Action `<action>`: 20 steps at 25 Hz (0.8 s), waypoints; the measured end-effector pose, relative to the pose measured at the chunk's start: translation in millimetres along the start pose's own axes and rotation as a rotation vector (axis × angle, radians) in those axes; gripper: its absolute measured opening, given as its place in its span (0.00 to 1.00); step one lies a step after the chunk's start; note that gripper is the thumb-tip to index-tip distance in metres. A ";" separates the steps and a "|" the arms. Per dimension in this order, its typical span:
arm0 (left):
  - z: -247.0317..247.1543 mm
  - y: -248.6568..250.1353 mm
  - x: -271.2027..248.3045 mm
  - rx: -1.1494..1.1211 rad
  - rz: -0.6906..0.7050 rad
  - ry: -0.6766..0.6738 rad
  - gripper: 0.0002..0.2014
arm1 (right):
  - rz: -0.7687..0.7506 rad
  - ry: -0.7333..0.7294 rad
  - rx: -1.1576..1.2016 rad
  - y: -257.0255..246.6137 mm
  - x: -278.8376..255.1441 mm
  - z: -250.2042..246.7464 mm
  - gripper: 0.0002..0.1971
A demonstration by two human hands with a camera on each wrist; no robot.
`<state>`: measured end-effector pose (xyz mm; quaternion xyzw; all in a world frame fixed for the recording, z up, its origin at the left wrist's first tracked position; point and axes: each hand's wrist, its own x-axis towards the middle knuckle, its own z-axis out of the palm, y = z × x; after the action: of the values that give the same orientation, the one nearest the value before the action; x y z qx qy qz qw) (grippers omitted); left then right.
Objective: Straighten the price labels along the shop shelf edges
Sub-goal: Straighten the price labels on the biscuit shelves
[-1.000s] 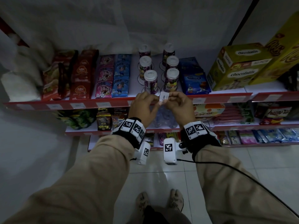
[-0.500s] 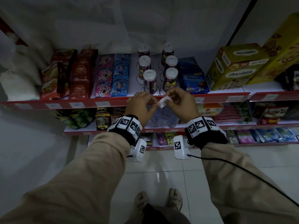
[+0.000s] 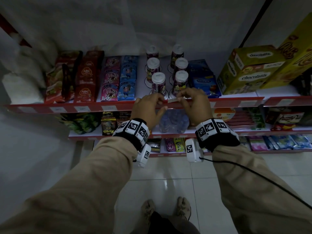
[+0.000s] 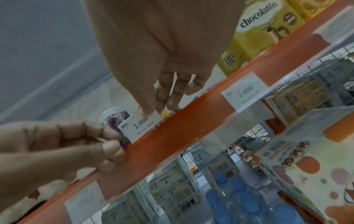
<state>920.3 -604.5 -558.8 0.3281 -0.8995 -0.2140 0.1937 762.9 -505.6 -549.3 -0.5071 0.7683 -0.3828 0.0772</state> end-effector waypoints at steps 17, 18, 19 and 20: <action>12.4 6.5 3.8 0.236 0.021 -0.050 0.13 | -0.039 -0.197 -0.381 3.6 -1.8 8.7 0.10; 11.9 5.9 3.5 0.234 0.025 -0.054 0.13 | -0.042 -0.205 -0.387 3.6 -0.9 9.1 0.10; 11.7 5.6 3.5 0.235 0.031 -0.059 0.13 | -0.044 -0.211 -0.393 3.8 -0.2 9.0 0.10; 11.8 5.5 3.5 0.240 0.035 -0.064 0.13 | -0.046 -0.219 -0.400 4.2 -0.1 8.8 0.10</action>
<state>909.3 -600.0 -565.1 0.3262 -0.9299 -0.1121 0.1278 764.3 -509.2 -558.2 -0.5681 0.8042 -0.1673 0.0494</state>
